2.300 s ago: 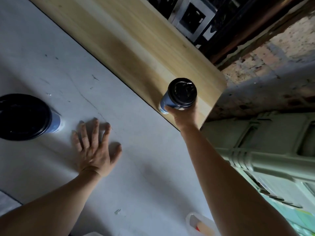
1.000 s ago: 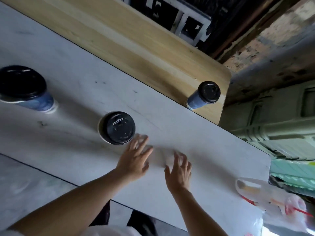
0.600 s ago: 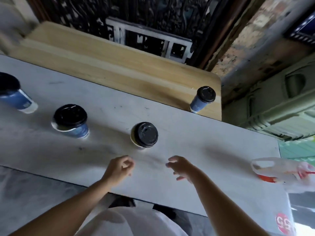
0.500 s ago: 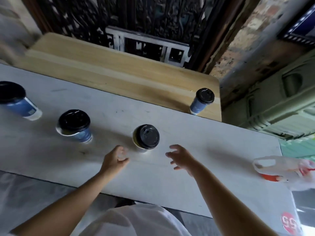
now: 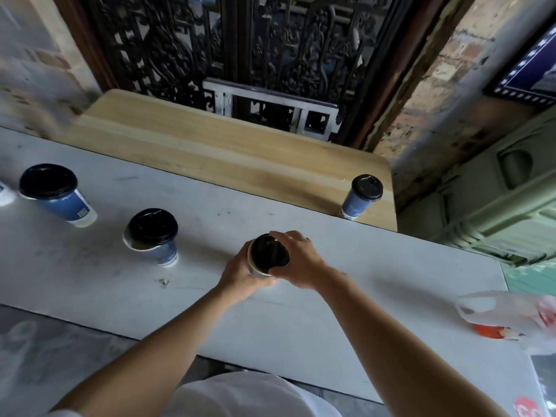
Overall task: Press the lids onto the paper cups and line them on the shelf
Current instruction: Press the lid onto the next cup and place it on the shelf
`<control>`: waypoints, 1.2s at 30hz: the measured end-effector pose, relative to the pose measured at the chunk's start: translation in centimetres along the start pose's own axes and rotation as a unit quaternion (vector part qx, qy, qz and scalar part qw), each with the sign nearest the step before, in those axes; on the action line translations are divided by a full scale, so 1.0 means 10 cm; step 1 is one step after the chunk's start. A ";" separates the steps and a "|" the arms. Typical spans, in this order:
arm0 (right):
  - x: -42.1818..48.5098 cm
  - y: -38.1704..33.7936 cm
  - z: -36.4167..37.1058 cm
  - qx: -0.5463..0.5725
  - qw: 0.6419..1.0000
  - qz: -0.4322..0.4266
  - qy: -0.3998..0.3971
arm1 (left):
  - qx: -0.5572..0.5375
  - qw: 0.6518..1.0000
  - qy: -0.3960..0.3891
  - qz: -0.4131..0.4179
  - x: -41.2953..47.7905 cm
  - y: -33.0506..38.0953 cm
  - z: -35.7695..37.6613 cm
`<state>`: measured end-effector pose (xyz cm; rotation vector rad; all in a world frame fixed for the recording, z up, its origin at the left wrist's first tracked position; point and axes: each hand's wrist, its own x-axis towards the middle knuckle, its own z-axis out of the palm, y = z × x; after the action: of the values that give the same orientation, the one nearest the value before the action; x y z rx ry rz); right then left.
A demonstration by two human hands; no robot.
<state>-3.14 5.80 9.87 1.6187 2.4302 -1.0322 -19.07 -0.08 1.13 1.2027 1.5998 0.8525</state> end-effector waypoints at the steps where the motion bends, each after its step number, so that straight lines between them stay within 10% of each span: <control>1: 0.00 0.00 0.00 -0.009 1.000 0.000 0.005 | 0.001 1.000 0.004 0.000 -0.02 0.01 0.02; 36: -0.19 0.10 -0.14 -0.158 0.987 -0.015 -0.037 | -0.027 0.995 -0.094 -0.025 -0.14 0.15 0.23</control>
<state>-0.98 5.27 11.13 1.4196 2.4242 -0.6515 -16.25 -1.01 2.12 1.1634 1.4393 0.7238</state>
